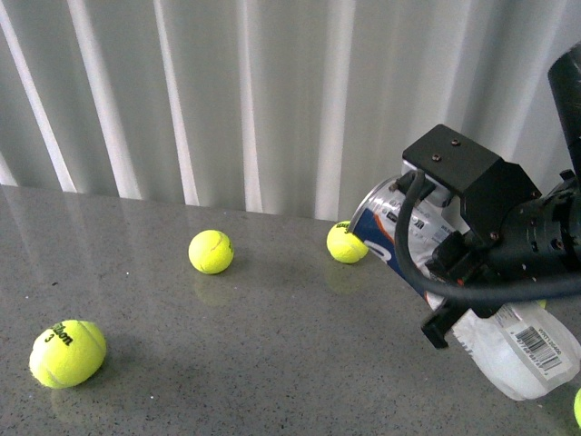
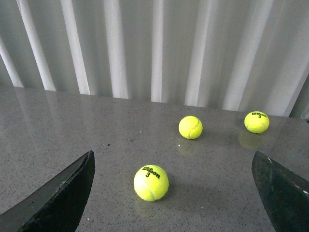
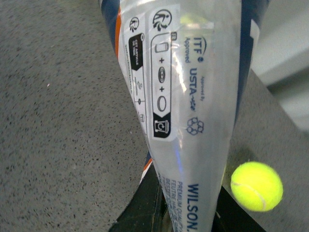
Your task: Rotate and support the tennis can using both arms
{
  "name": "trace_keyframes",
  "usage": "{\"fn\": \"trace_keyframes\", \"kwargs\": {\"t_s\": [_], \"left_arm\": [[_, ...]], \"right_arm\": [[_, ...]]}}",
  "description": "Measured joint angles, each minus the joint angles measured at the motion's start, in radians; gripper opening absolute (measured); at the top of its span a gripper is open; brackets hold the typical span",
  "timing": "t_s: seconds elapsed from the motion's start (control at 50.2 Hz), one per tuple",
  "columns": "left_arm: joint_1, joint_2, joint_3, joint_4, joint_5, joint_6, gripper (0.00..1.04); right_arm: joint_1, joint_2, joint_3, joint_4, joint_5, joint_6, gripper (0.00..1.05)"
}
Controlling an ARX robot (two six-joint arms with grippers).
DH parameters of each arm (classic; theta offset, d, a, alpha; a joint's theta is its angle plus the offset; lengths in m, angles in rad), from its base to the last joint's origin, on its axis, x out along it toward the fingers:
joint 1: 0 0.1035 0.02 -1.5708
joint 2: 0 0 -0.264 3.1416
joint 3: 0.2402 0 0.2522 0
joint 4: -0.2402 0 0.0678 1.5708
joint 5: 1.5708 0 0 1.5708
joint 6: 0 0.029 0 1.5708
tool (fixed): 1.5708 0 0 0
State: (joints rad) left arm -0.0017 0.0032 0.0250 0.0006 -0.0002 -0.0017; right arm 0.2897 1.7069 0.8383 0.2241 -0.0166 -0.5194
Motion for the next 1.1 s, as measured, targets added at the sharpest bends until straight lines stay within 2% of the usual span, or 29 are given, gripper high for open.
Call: {"fn": "trace_keyframes", "kwargs": {"t_s": [0.239, 0.458, 0.757, 1.095], "left_arm": [[0.000, 0.000, 0.000, 0.000, 0.000, 0.000, 0.98], [0.000, 0.000, 0.000, 0.000, 0.000, 0.000, 0.98], [0.000, 0.000, 0.000, 0.000, 0.000, 0.000, 0.98], [0.000, 0.000, 0.000, 0.000, 0.000, 0.000, 0.98]], "right_arm": [[0.051, -0.032, -0.137, 0.099, -0.082, -0.395, 0.08], [0.119, 0.041, -0.176, 0.203, -0.081, -0.604, 0.06], [0.183, 0.179, -0.180, 0.282, -0.075, -0.665, 0.06], [0.186, 0.259, -0.196, 0.335, -0.064, -0.711, 0.06]]}}
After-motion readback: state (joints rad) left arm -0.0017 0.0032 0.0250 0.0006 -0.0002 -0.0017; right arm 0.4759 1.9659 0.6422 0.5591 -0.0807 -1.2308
